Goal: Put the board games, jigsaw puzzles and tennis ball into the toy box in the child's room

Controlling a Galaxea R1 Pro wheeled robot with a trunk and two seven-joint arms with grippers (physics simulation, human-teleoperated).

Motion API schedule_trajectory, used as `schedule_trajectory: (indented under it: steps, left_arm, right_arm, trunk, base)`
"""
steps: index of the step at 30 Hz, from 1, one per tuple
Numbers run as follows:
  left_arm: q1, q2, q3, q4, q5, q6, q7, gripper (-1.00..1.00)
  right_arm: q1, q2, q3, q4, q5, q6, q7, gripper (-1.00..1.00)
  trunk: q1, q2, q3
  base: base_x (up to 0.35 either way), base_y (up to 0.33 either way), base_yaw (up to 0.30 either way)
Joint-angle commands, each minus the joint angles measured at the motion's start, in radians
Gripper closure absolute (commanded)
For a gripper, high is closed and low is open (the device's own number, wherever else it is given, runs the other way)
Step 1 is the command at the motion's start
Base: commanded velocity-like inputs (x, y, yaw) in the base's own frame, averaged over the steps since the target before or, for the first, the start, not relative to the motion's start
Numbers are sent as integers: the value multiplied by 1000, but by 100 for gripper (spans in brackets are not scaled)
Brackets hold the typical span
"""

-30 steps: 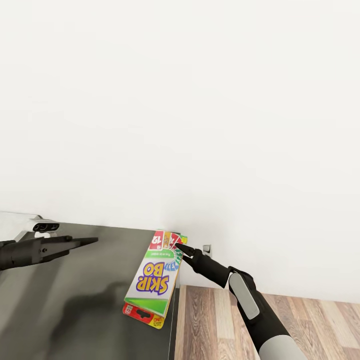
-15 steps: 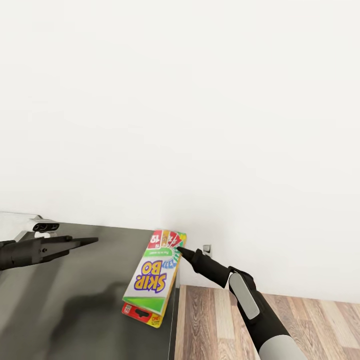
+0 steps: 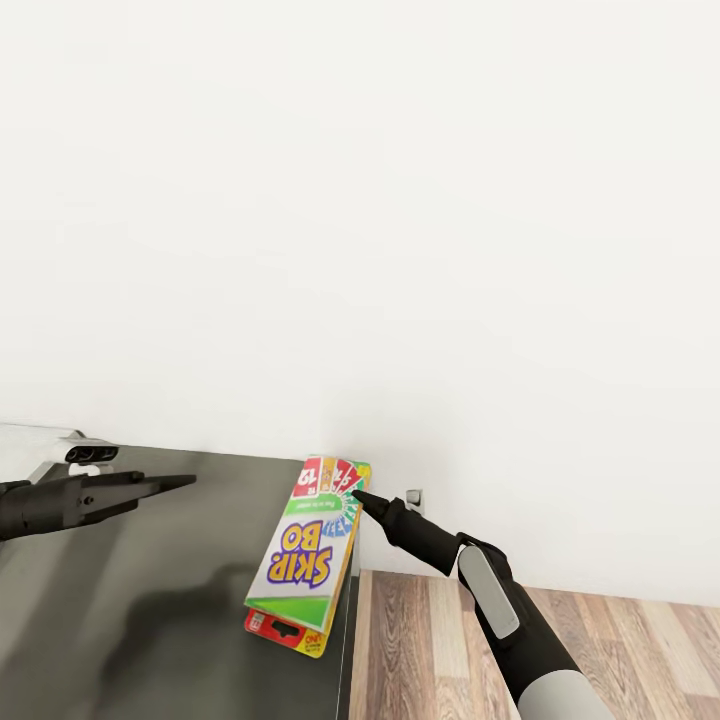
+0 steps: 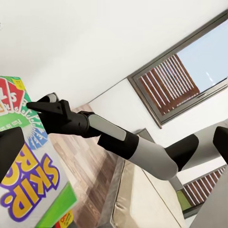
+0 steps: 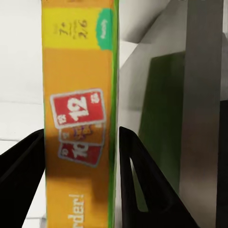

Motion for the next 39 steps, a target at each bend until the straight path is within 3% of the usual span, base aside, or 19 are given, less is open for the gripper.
schedule_trajectory:
  steps: [1,7,39]
  left_arm:
    - [0,0,0,0,0,11,-4,-100]
    - [0,0,1,0,0,11,-4,-100]
    - [-2,3,-2,0,2,11,-4,-100]
  right_arm:
    - [0,0,-1,0,-7,7,-1,100]
    - [0,0,-1,0,-7,7,-1,100]
    - [0,-2,-2,-3,-5,3,6,100]
  trunk:
    - [0,0,-1]
    - [0,0,-1]
    - [-123,224,99]
  base:
    - [0,0,0]
    - [0,0,0]
    - [0,0,0]
